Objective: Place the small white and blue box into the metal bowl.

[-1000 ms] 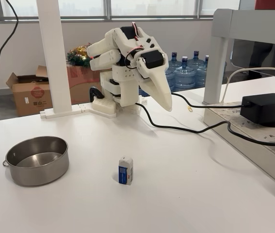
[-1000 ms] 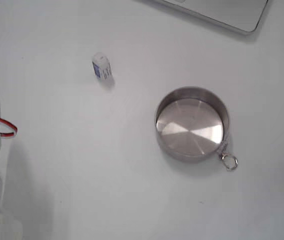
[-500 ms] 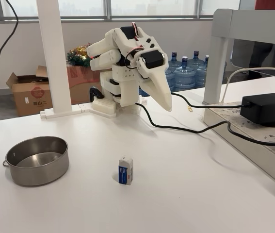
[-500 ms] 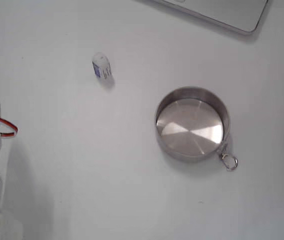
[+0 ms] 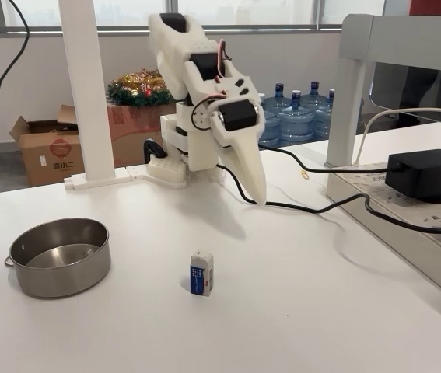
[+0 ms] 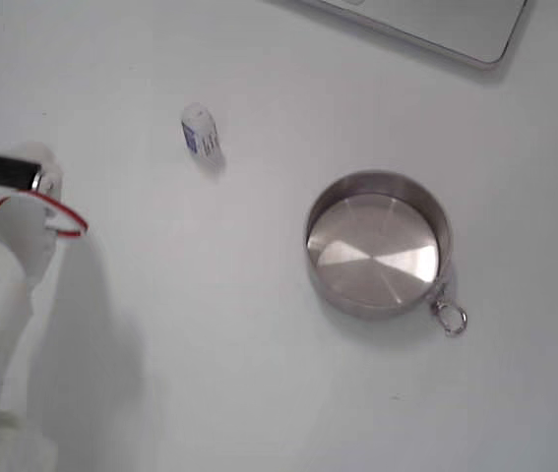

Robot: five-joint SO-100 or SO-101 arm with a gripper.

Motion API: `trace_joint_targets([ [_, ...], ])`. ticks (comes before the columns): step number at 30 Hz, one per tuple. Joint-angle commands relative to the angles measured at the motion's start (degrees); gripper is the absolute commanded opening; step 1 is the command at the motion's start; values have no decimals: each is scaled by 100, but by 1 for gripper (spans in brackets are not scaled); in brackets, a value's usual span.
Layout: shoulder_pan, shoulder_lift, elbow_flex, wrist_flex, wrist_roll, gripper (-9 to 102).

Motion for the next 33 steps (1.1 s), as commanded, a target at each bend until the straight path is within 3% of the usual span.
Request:
trace_joint_targets([
  [1, 492, -606, -9, -1934, -26, -4],
  [7, 756, -2197, 290, -4474, 167, -4],
  [12, 1318, -3507, 413, -5889, 2294, -4],
  [19, 1433, -4605, 387, -6091, 4966, -4],
  [29, 1433, -5396, 255, -6091, 7163, -4],
  [33, 1441, -5660, 246, -6100, 7559, -4],
])
